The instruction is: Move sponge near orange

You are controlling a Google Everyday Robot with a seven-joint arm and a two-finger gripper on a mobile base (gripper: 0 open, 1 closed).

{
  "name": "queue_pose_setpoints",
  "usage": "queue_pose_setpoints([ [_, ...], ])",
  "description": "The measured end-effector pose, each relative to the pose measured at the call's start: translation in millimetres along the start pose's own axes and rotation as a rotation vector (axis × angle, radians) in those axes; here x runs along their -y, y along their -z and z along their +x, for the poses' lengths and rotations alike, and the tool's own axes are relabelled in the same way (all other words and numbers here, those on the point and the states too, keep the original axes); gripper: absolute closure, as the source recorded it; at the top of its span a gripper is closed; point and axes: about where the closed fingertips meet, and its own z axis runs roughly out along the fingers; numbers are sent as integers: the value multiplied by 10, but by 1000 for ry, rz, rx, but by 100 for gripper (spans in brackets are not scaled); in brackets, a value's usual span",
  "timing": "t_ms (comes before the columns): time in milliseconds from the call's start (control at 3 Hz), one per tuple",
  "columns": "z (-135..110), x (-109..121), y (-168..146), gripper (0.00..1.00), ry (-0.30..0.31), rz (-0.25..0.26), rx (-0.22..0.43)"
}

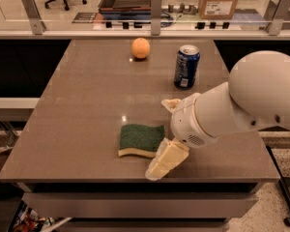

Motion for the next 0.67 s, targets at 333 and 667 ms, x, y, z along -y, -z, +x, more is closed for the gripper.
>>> queue_pose_setpoints([
  [333, -66, 25, -105, 16, 42, -47, -8],
  [667, -84, 15, -98, 41, 47, -46, -9],
])
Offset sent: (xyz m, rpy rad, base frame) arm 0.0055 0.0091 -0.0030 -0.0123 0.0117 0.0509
